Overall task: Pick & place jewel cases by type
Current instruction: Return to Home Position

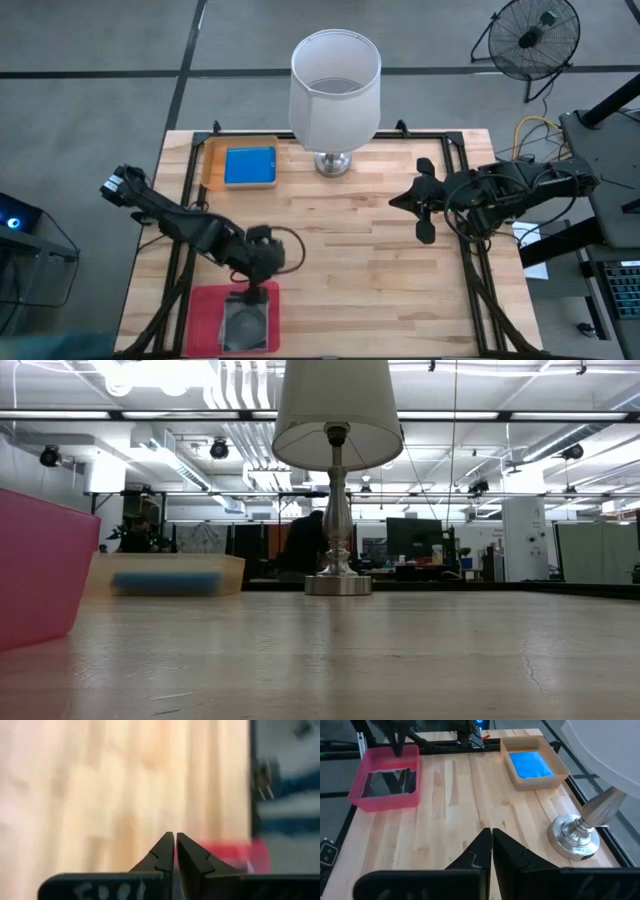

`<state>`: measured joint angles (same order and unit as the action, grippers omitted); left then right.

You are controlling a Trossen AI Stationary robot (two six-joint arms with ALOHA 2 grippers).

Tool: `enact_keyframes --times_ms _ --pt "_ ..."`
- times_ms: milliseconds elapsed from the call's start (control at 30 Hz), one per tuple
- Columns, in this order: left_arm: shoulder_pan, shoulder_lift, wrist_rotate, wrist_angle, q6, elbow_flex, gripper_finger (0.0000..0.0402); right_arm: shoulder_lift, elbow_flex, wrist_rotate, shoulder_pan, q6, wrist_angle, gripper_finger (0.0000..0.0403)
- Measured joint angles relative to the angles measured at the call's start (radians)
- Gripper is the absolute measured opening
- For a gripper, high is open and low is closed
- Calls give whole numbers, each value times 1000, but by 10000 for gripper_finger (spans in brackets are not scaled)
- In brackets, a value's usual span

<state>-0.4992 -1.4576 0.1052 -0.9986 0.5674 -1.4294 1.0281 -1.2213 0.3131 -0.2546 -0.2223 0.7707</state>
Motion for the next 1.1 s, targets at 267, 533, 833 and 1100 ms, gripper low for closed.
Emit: enact_keyframes --times_ms 267,533,833,1100 --pt "10 6 248 -14 -84 -210 0 -5 0 0 0 3 -1 8" --pt "11 6 271 16 -229 -330 0 -3 0 0 0 -94 0 8" --pt "47 11 334 76 -314 -307 0 -15 0 0 0 -168 -1 8" --pt "151 139 19 377 -404 -93 0 -93 21 3 0 -51 -29 8"
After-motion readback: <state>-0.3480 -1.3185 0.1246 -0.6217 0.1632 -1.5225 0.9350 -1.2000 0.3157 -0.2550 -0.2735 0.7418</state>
